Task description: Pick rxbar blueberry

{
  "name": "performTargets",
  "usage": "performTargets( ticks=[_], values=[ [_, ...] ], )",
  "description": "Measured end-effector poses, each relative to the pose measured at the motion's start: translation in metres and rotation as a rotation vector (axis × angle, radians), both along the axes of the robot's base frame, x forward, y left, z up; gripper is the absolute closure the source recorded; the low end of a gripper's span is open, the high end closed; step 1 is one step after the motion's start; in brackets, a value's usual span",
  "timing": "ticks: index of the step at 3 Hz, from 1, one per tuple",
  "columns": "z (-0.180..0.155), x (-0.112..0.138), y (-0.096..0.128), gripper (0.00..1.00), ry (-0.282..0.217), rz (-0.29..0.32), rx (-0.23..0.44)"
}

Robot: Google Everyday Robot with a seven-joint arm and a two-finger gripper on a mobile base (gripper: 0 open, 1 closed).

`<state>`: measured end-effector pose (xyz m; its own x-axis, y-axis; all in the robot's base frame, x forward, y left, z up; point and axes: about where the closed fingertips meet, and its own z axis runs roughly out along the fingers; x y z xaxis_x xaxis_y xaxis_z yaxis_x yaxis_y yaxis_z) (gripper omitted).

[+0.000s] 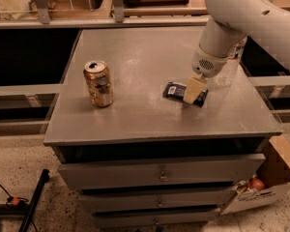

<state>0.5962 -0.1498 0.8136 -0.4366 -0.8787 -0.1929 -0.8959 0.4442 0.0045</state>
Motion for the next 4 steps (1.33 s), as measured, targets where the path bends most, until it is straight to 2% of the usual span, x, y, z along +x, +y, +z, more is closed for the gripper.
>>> performTargets(
  ticks=[1, 2, 3, 4],
  values=[
    [0.007, 0.000, 0.000, 0.75, 0.000, 0.000, 0.000],
    [0.005, 0.001, 0.007, 0.98, 0.009, 0.025, 0.029],
    [0.012, 0.004, 0.011, 1.00, 0.000, 0.035, 0.061],
    [0.035, 0.005, 0.014, 1.00, -0.037, 0.047, 0.091]
  ],
)
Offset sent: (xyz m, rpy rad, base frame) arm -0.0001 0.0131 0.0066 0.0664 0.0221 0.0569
